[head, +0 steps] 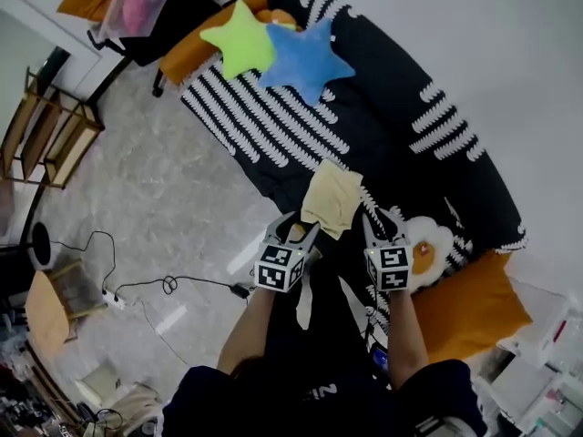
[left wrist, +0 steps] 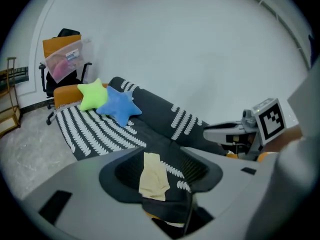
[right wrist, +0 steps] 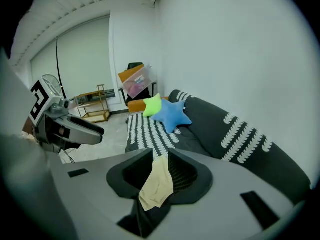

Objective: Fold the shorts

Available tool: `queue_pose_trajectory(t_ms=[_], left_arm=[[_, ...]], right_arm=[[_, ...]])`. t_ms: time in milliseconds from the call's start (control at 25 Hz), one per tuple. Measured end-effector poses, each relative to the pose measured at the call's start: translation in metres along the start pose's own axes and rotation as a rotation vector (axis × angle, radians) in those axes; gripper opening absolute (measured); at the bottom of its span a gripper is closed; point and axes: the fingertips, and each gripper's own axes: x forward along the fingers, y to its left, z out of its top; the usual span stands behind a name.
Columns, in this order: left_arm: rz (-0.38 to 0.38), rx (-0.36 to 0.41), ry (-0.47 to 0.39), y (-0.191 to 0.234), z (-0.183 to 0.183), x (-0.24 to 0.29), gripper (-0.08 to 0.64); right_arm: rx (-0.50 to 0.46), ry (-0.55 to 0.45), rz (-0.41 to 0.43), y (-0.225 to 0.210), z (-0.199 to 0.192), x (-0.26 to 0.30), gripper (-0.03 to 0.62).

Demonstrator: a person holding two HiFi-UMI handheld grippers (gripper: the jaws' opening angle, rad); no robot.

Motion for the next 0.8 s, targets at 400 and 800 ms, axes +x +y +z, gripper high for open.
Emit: queue_pose_trajectory(t_ms=[400,800], left_arm=[[-0.008,0.146,-0.202,-0.027,0.077,-0.079,0.213],[-0.008,0.282,-0.399,-0.058,0.142,-0.160,0.233]], right_arm=[[0.075,-0.189,-0.133,0.016,0.055,-0.097,0.109],[0.002,-0.356,-0.173,0.042,0.113,-0.168,0.130]])
